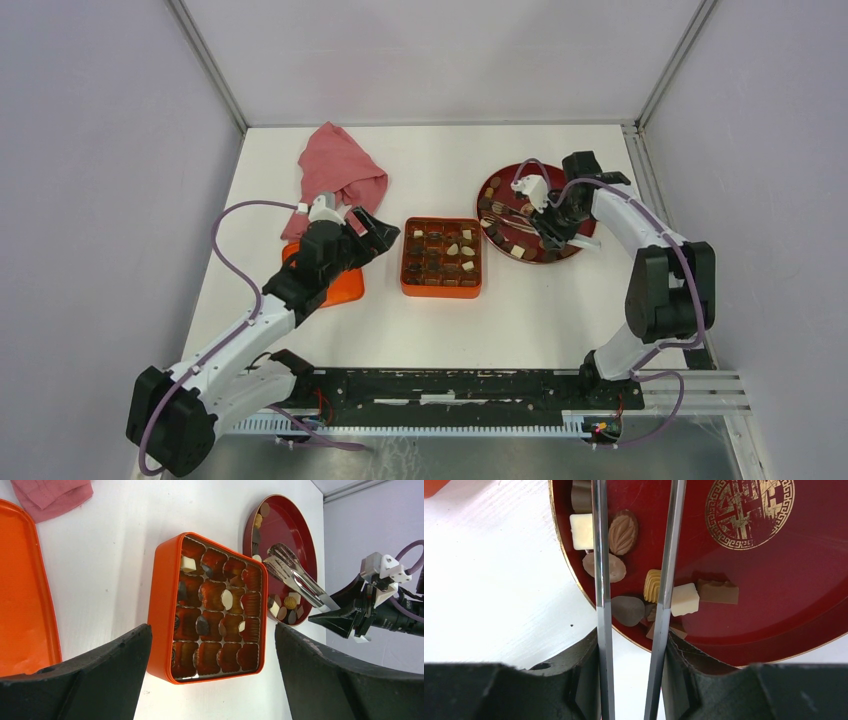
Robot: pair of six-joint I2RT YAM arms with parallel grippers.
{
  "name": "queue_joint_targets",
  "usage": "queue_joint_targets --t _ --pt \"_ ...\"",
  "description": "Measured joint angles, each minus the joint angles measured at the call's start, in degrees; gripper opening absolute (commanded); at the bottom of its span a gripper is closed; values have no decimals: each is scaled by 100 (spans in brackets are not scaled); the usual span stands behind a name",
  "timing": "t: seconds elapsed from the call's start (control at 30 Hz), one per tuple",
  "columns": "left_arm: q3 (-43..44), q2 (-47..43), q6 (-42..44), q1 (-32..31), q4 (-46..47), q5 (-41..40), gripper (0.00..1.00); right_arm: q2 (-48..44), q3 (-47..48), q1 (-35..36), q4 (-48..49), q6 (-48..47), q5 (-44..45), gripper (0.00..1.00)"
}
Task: Pack the chocolate
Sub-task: Adjust the fake chocolate on the plate, then pick up the fake chocolate from the plate.
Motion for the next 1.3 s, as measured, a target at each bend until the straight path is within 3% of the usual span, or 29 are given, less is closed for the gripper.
queue_joint_targets --t 0.97,1.3 --pt "-2 -273 -2 0 -13 -26 97 417 42 109 162 393 450 41" --pt "-2 -210 -2 0 -11 -28 97 435 251 -201 140 393 614 44"
